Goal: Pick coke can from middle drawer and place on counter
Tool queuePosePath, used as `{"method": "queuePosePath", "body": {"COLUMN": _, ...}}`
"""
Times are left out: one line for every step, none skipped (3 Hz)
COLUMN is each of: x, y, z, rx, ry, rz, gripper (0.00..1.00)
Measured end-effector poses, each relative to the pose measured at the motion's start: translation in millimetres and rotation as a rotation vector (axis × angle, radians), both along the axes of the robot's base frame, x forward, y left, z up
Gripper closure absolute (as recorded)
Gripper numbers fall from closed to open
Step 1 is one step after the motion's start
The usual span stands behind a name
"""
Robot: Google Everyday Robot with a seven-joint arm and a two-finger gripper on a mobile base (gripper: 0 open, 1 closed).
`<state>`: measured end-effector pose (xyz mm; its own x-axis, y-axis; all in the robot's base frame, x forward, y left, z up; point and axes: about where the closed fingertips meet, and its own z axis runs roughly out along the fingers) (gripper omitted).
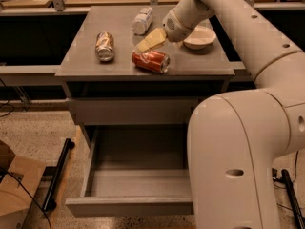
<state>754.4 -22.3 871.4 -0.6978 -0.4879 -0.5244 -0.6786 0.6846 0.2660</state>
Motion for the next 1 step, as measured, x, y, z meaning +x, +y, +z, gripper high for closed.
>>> {"method": "queuePosePath", "body": {"x": 0.0, "y": 0.0, "z": 0.0, "rx": 0.0, "ry": 0.0, "rz": 0.0, "gripper": 0.0}}
